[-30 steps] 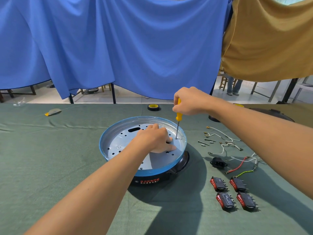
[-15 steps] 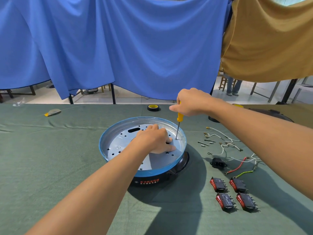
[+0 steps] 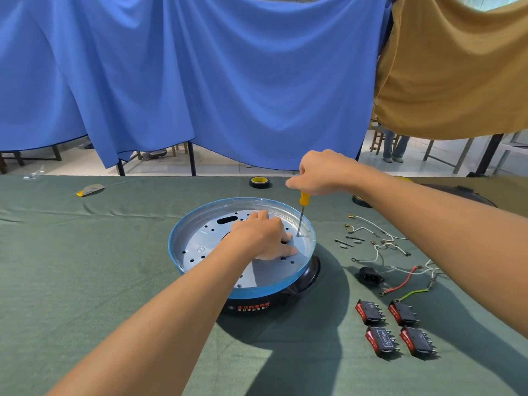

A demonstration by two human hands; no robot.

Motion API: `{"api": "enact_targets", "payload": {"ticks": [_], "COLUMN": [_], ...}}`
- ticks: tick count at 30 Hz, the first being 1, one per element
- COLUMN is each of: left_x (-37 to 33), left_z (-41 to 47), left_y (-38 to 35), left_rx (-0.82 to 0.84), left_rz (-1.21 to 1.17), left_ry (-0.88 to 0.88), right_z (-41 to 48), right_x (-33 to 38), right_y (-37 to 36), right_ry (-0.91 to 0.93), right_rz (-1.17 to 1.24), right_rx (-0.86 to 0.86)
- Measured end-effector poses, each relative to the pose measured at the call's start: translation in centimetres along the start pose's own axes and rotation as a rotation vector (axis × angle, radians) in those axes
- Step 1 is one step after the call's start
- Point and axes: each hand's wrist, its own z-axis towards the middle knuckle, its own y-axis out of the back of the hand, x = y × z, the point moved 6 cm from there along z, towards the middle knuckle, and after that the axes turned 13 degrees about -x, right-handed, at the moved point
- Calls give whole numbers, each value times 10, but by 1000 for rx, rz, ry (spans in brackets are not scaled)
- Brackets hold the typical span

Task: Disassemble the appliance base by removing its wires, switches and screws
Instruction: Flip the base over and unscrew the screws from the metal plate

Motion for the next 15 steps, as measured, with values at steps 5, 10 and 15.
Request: {"api": "enact_targets", "payload": {"ticks": [5, 10, 15], "left_x": [0, 0, 0], "left_z": [-1, -1, 0], "left_y": [0, 0, -1], "left_rx": [-4, -5, -10], "left_rz": [-4, -2, -2], "left_ry": [-2, -2, -7], "right_z": [2, 0, 3], "right_x": [-3, -2, -3], "right_y": [-3, -1, -4], "right_ry": [-9, -8, -16], "right_rz": [21, -44, 9], "right_rx": [2, -18, -4]}}
